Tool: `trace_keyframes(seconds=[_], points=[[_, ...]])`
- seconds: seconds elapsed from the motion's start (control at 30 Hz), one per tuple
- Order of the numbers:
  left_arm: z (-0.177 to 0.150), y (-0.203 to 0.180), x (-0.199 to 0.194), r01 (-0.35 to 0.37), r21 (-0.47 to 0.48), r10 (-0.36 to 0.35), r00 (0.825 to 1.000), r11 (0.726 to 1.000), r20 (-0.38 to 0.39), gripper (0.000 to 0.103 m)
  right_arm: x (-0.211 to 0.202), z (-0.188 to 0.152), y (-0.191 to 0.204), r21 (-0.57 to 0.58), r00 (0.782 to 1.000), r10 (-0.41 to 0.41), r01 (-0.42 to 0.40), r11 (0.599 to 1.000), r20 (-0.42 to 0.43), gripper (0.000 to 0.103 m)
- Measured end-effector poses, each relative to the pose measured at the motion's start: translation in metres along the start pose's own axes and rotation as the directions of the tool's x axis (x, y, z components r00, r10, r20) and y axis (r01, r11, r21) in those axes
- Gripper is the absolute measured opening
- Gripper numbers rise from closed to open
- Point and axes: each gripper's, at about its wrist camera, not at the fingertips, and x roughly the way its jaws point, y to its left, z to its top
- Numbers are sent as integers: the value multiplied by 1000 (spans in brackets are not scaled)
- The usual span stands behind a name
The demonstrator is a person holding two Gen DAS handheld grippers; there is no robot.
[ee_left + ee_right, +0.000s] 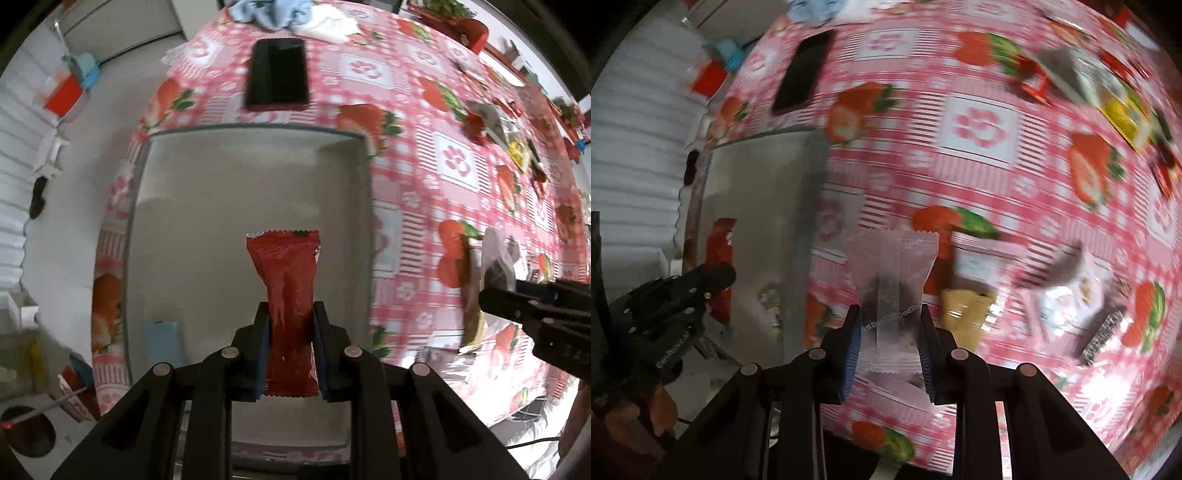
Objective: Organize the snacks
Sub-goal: 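Lower the red packet and clear treat into the white tray and open both tools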
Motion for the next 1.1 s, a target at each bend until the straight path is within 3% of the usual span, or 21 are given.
trace_keyframes(seconds=[0.4,0.73,0.83,0.87,0.9,0.93,0.97,1.0,1.1], points=[[-20,50,19,-21,-83,18,999,996,-41,23,29,18,82,-152,999,2,-10,988,-53,30],[-37,61,31,-46,-102,38,997,994,-73,24,66,30,115,-205,994,-15,-8,979,-112,30],[-39,60,35,-60,-97,53,996,993,-79,30,72,33,117,-195,991,-11,-14,981,-130,31],[-40,60,35,-63,-99,56,995,993,-79,43,73,33,116,-192,991,-9,-17,981,-133,31],[-41,60,35,-72,-100,64,995,992,-77,60,73,33,116,-190,991,-5,-21,981,-137,39],[-41,59,33,-85,-102,78,994,991,-70,67,72,33,116,-189,991,-3,-23,982,-136,51],[-42,59,31,-95,-101,90,994,990,-58,73,71,33,116,-188,991,-4,-21,982,-132,79],[-42,59,28,-101,-98,97,994,990,-50,74,69,33,116,-189,992,-3,-21,982,-123,85],[-39,53,25,-109,-77,106,993,991,-44,75,64,33,111,-185,993,-4,-17,983,-114,85]])
